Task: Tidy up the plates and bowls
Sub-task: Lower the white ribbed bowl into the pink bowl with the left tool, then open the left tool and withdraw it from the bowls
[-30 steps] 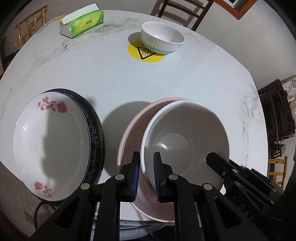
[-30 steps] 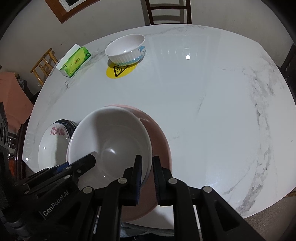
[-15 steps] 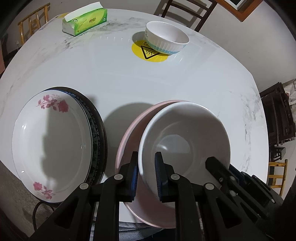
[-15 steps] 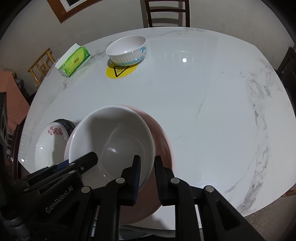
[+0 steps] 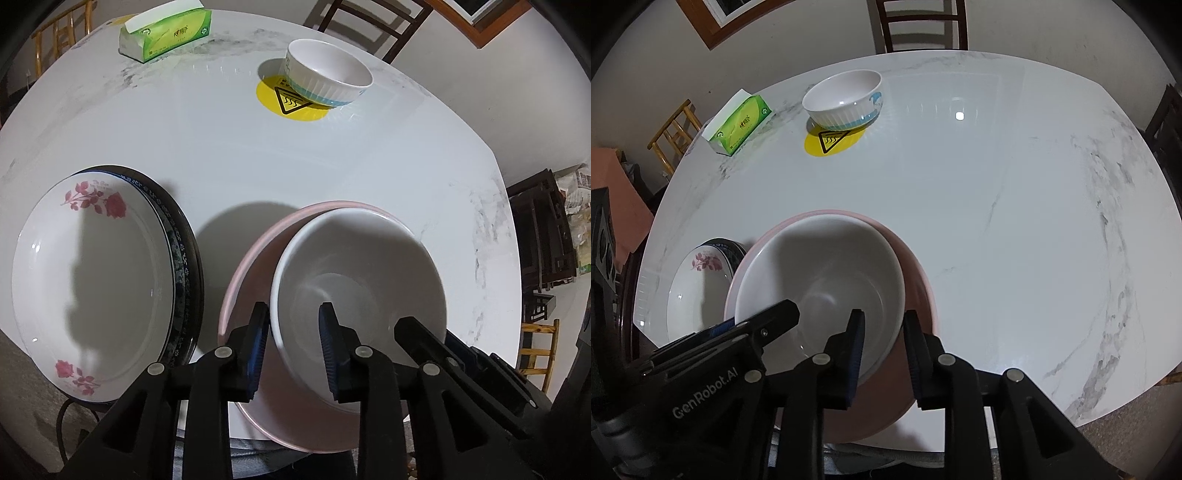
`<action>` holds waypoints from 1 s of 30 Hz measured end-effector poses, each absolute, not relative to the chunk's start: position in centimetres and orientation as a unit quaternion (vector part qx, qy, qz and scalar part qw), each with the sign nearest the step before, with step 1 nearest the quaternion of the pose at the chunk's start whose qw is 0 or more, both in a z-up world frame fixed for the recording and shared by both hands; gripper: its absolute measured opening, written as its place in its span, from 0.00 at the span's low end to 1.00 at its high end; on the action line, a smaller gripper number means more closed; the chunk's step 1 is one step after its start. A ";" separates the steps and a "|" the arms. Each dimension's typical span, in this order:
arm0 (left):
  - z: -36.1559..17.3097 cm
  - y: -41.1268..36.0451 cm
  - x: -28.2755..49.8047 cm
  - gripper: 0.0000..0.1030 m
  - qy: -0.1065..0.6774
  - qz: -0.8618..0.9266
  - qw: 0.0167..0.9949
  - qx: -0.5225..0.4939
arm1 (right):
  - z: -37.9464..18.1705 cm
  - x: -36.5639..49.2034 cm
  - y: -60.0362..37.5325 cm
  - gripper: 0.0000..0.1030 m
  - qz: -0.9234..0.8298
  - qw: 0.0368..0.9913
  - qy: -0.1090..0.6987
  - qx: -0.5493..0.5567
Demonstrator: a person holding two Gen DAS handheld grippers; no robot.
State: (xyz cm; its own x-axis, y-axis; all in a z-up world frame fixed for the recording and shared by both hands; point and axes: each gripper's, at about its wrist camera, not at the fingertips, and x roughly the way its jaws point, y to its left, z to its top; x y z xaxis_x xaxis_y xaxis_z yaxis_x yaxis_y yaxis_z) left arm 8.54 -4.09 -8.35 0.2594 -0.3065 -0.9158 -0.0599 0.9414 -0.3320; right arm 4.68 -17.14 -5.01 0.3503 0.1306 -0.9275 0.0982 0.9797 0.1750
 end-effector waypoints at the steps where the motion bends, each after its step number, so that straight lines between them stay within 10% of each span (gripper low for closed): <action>1: -8.4 -4.1 8.6 0.25 0.605 -0.081 0.777 -0.155 | -5.0 4.7 -17.2 0.23 0.010 0.815 0.570 0.102; 30: -6.2 -3.9 7.7 0.39 0.574 -0.098 0.801 -0.141 | -4.3 3.7 -17.5 0.24 0.022 0.825 0.556 0.101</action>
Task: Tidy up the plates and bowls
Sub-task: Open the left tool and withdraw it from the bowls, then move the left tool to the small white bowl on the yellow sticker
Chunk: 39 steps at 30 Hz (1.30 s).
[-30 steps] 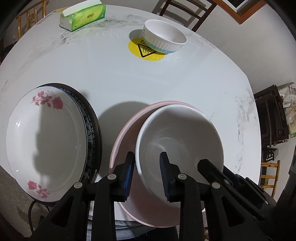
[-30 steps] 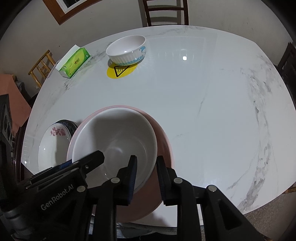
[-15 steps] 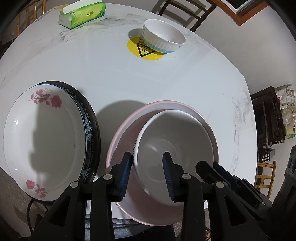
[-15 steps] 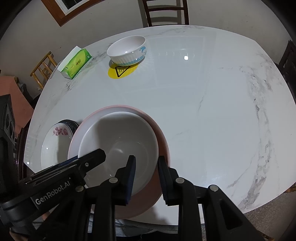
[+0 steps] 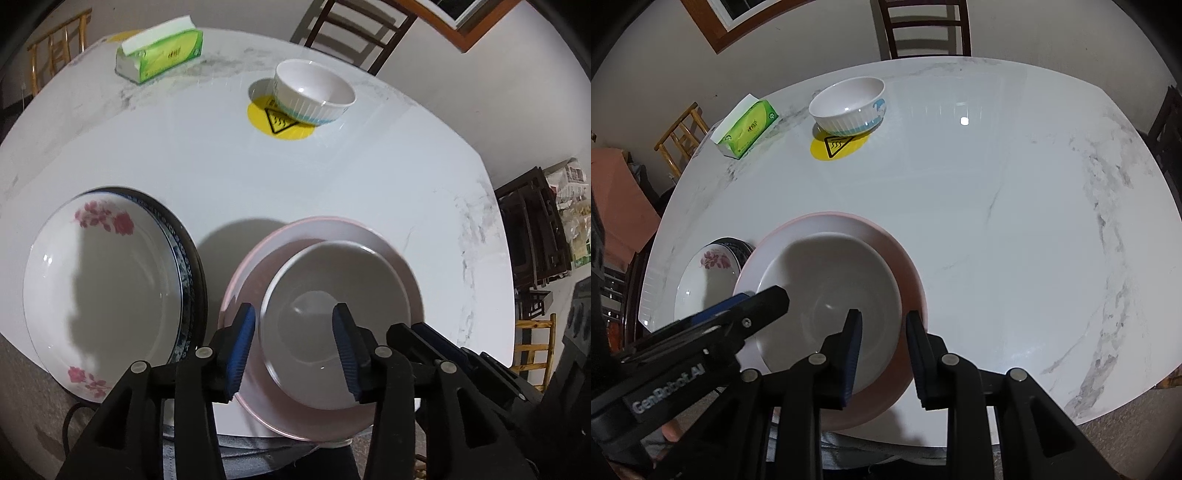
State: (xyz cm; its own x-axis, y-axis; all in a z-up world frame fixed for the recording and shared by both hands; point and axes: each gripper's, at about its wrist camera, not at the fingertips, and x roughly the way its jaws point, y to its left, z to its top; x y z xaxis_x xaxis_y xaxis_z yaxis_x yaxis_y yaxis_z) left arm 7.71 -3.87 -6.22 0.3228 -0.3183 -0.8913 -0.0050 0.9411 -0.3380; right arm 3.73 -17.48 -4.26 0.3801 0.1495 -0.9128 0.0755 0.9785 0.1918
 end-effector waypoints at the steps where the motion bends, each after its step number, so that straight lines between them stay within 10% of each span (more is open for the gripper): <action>1: -6.0 -3.9 7.6 0.39 0.569 -0.101 0.805 -0.136 | -4.1 3.7 -17.5 0.24 0.022 0.827 0.553 0.098; 39: -3.7 -1.2 19.5 0.41 0.505 -0.021 0.862 -0.044 | -2.7 17.7 -20.3 0.24 0.073 0.855 0.513 0.000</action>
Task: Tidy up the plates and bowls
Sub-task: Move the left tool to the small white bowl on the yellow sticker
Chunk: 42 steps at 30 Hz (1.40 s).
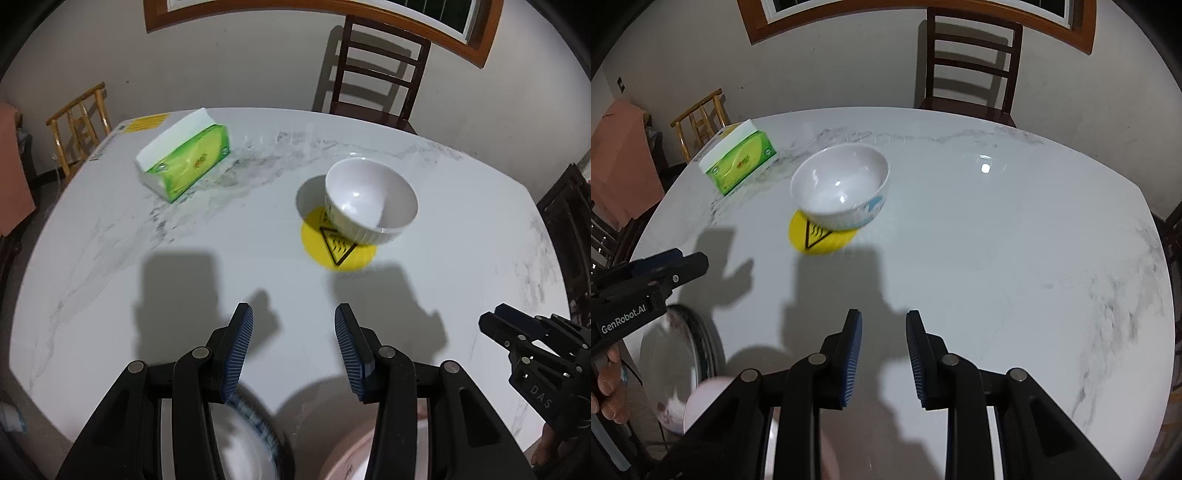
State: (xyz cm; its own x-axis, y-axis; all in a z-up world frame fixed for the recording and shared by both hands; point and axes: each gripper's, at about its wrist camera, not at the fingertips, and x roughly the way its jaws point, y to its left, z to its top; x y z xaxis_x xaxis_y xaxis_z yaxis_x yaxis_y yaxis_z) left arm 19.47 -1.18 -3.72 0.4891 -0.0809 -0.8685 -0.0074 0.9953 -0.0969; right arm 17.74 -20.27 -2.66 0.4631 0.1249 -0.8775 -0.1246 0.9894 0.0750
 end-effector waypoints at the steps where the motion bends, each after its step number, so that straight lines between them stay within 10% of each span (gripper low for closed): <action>1: -3.9 -1.2 20.3 0.41 0.509 -0.020 0.859 -0.049 | -2.5 18.7 -20.4 0.24 0.074 0.857 0.510 0.001; 22: -6.8 -2.9 32.8 0.39 0.539 -0.030 0.834 -0.117 | -6.1 32.3 -19.0 0.24 0.083 0.826 0.556 0.046; 32: -9.9 -3.6 34.2 0.13 0.569 -0.047 0.810 -0.129 | -7.9 33.1 -17.9 0.17 0.088 0.819 0.564 0.049; 42: -9.7 -4.2 33.0 0.11 0.579 -0.053 0.803 -0.129 | -7.2 31.8 -18.2 0.14 0.074 0.822 0.563 0.045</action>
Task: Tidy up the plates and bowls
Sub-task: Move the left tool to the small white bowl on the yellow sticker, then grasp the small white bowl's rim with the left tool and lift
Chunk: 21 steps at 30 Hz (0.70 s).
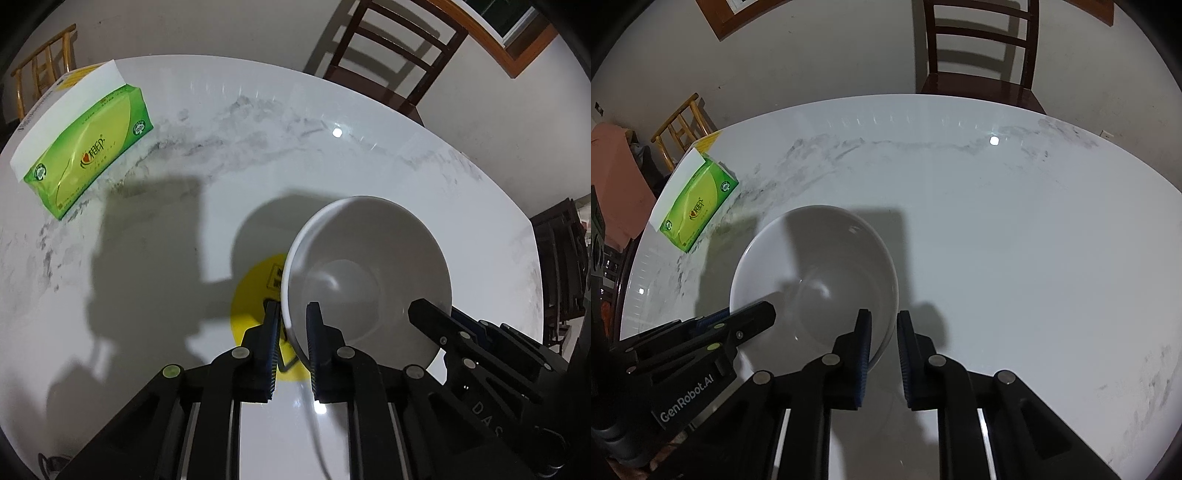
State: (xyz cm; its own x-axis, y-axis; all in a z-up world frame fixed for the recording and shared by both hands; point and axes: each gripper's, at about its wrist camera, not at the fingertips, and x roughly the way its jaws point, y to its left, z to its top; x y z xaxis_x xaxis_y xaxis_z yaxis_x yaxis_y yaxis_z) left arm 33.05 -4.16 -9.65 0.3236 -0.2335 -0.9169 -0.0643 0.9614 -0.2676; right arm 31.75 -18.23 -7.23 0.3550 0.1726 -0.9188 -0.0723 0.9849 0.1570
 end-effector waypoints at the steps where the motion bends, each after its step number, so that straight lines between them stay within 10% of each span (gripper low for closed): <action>1: -9.5 -4.3 32.8 0.11 0.579 -0.054 0.803 -0.127 | -7.0 31.4 -18.4 0.14 0.072 0.822 0.564 0.046; 21: -3.4 -6.6 26.0 0.11 0.563 -0.080 0.817 -0.094 | -0.3 23.3 -19.6 0.14 0.060 0.840 0.538 0.038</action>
